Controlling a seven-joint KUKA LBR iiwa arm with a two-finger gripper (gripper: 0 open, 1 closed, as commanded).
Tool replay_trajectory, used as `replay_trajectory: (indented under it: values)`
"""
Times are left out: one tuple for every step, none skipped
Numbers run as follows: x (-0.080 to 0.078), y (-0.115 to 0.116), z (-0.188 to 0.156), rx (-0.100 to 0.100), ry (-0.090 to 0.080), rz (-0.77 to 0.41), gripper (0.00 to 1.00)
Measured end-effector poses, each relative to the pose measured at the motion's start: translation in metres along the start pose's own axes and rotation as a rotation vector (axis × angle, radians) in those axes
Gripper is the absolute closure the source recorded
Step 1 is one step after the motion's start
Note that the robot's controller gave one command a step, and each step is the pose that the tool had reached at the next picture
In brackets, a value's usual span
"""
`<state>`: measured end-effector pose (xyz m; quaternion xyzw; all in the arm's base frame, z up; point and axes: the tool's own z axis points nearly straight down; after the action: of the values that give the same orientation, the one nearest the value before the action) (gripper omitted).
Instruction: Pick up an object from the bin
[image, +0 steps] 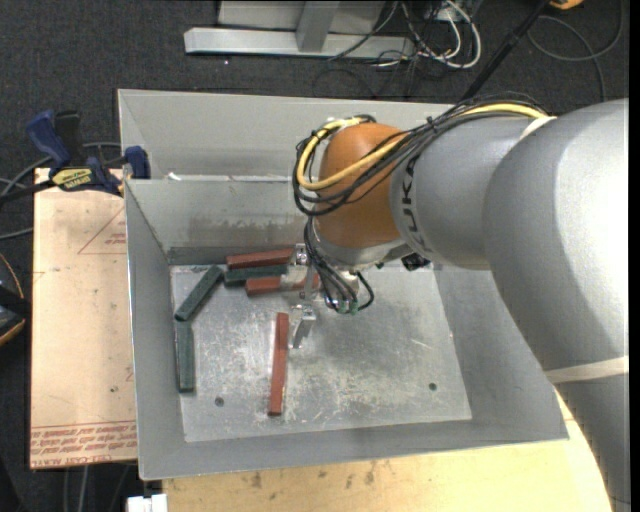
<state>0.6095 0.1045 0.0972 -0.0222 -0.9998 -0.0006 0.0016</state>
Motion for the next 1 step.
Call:
replay_trajectory:
  values:
    - [0.0006,-0.0026,0.0067,0.001,-0.009,-0.155,0.00]
